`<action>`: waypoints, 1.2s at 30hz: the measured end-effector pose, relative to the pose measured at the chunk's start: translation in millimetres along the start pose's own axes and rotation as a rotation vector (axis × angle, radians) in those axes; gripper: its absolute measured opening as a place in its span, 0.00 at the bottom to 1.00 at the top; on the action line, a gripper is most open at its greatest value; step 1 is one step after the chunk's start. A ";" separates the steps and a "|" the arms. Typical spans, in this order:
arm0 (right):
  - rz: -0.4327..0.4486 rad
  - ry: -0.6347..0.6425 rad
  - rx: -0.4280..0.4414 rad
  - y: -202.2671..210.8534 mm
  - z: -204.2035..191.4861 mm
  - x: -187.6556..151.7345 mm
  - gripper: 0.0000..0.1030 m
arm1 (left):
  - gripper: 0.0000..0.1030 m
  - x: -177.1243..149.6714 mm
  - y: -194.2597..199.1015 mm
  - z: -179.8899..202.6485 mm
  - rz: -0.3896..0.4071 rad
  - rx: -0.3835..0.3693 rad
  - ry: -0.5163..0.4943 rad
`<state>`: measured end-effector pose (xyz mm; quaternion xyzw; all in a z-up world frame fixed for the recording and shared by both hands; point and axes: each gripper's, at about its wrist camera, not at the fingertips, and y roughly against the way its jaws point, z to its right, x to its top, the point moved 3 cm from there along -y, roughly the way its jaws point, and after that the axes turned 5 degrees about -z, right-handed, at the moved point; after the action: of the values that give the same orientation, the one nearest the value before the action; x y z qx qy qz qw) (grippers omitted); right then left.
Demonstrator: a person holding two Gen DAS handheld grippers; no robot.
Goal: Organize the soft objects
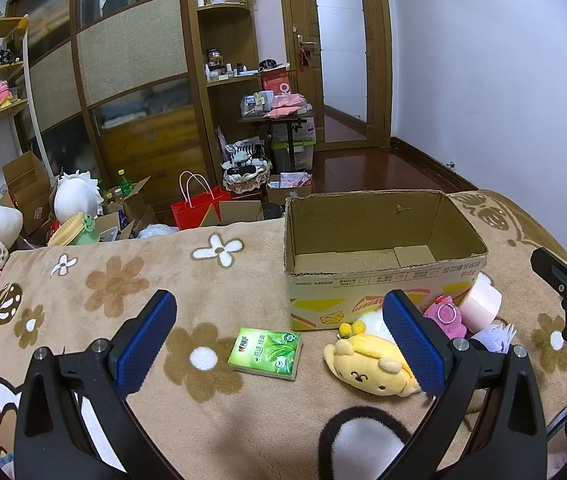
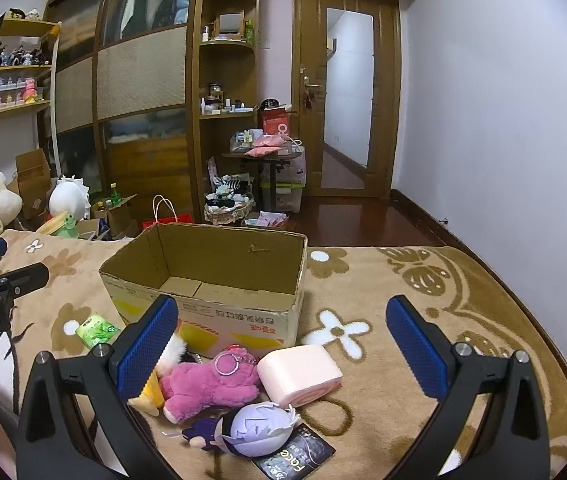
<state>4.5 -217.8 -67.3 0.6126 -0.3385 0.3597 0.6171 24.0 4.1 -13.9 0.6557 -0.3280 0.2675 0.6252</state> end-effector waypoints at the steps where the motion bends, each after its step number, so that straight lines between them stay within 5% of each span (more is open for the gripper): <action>1: 0.000 -0.001 0.001 -0.1 0.2 0.0 1.00 | 0.99 -0.1 0.0 0.0 0.000 0.000 0.000; 36: -0.004 -0.008 0.005 -0.1 0.1 -1.7 1.00 | 0.99 -6.5 -3.5 -3.9 -0.021 -0.002 0.008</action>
<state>3.7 -217.9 -68.9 0.6164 -0.3387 0.3568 0.6149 22.8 8.6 -20.8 0.6575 -0.3189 0.2634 0.6298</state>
